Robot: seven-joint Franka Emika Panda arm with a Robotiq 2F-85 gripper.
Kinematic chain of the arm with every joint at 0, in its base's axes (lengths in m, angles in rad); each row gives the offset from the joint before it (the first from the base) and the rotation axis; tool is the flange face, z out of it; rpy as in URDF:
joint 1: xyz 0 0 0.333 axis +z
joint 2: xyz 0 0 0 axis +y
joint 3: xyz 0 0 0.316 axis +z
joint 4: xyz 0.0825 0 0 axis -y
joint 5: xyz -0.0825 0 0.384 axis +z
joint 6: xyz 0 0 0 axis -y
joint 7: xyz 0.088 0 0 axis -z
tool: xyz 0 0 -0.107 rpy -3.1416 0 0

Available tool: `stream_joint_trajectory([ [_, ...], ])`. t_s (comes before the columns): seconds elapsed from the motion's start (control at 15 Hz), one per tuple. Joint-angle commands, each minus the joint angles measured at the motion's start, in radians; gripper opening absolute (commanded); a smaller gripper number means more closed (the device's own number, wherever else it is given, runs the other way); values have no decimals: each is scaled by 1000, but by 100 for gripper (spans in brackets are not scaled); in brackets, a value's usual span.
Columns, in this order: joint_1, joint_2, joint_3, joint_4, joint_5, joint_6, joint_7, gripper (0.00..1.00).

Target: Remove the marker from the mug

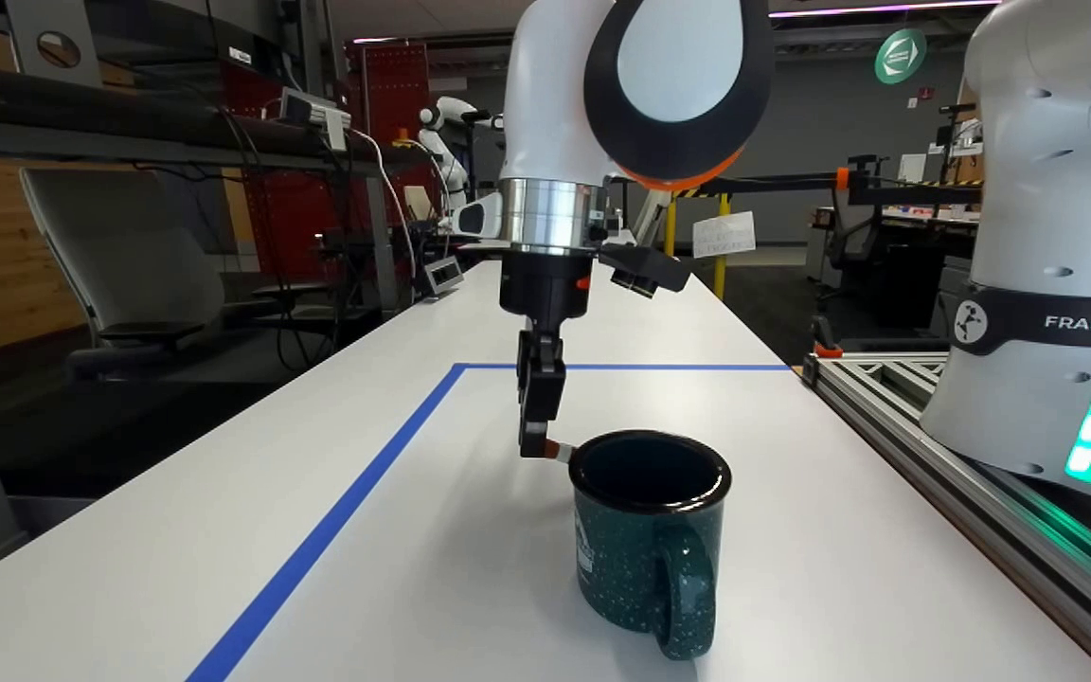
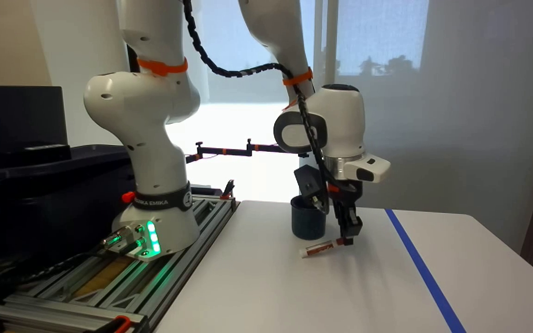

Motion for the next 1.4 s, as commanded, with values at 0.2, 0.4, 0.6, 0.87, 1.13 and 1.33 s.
stream_joint_trajectory([
  [0.2,-33,-19,6,-50,-30,65,-18,45],
  [0.4,-8,-54,-28,-79,-70,64,23,68],
  [0.6,94,-91,-167,-43,-205,0,139,90],
  [0.87,216,-223,-354,-31,-502,-170,406,100],
  [1.13,159,-377,-248,-31,-662,-428,643,100],
  [1.33,195,-489,-209,-81,-512,-563,564,100],
])
